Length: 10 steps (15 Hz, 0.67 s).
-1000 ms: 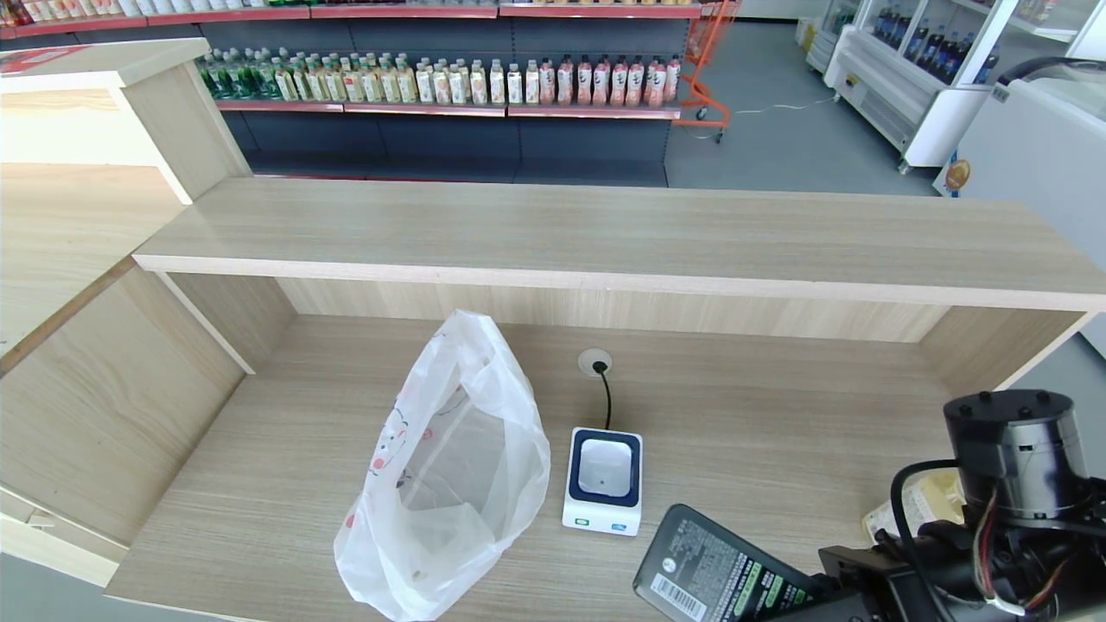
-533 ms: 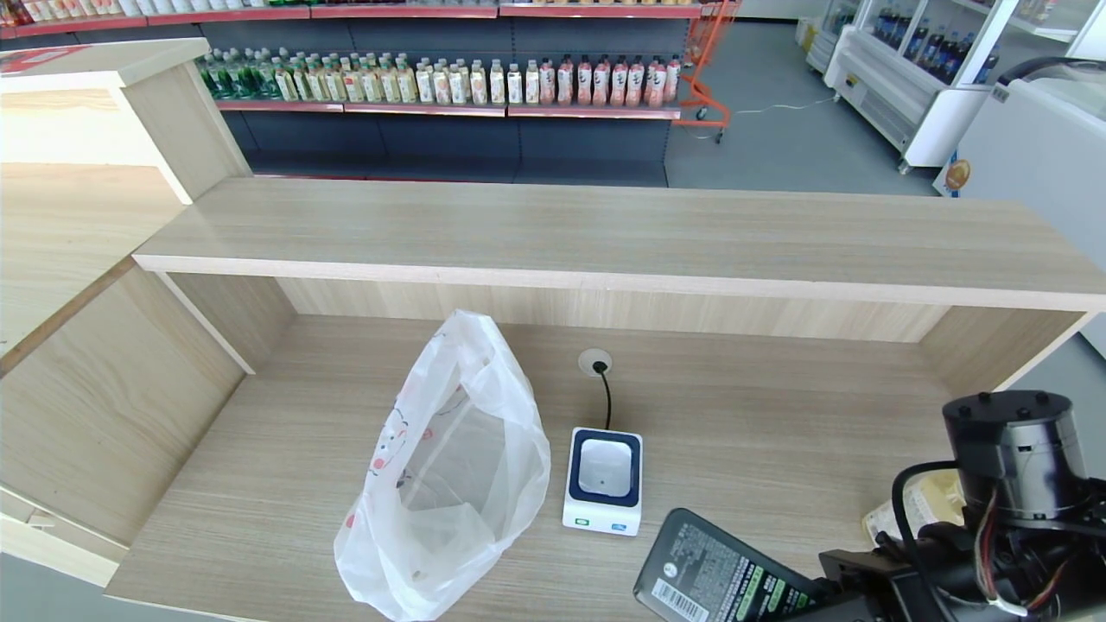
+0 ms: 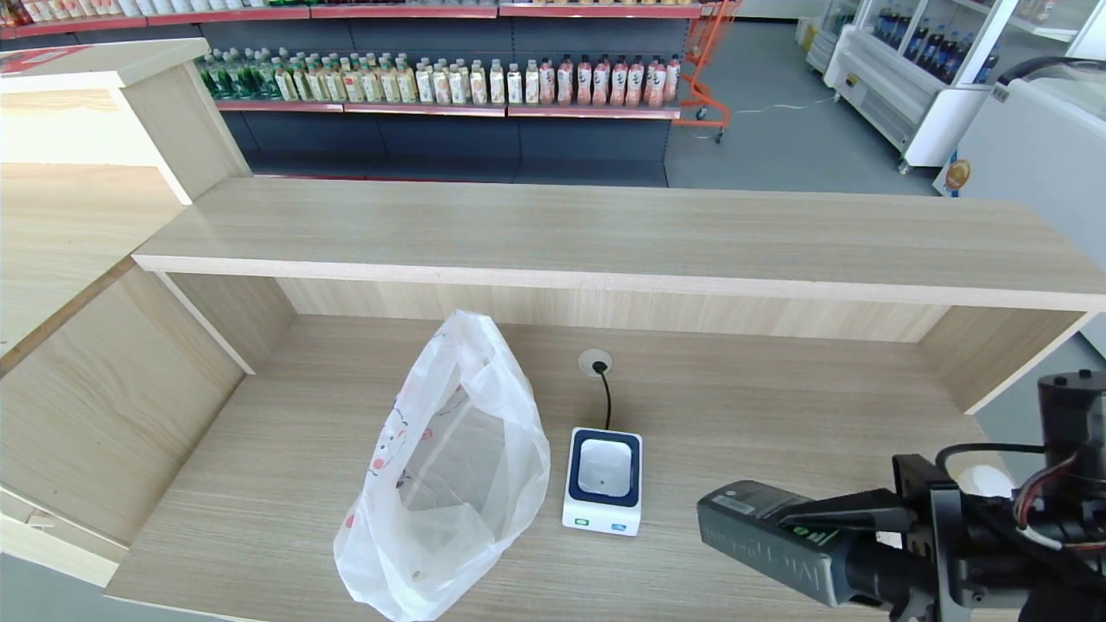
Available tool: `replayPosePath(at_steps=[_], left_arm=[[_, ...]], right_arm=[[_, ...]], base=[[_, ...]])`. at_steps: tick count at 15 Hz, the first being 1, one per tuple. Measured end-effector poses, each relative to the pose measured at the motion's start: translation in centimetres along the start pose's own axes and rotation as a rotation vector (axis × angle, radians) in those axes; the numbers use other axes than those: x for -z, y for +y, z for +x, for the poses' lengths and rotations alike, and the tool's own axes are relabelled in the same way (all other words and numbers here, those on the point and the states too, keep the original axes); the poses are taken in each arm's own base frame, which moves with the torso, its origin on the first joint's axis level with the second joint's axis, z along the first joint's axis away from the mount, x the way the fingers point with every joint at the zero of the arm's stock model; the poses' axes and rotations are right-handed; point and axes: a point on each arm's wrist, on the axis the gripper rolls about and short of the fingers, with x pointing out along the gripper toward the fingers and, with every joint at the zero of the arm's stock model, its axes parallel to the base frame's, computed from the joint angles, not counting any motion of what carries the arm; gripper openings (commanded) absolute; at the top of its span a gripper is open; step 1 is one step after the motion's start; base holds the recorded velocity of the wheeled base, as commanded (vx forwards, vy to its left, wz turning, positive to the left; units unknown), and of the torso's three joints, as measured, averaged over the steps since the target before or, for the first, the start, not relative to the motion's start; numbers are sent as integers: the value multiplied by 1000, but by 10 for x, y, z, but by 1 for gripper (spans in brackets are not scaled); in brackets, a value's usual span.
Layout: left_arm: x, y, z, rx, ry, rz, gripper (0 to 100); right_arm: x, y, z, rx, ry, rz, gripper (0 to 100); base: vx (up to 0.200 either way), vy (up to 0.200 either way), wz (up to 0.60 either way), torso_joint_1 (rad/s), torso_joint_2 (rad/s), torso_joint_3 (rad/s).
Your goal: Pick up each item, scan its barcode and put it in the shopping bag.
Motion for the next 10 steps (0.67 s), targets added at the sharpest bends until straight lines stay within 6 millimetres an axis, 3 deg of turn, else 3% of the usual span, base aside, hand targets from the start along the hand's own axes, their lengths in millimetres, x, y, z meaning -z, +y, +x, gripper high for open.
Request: replayPosePath(at_steps=[3, 6, 10], left_arm=[[0, 0, 0, 0, 0, 0, 100], [0, 0, 0, 0, 0, 0, 100], [0, 0, 0, 0, 0, 0, 100]], right_arm=[[0, -1, -18, 72, 73, 529, 0], [6, -7, -22, 136, 87, 1029, 0], [38, -14, -11, 185, 125, 1398, 0]], base=[[0, 0, 0, 0, 0, 0], [0, 0, 0, 0, 0, 0], [0, 0, 0, 0, 0, 0]])
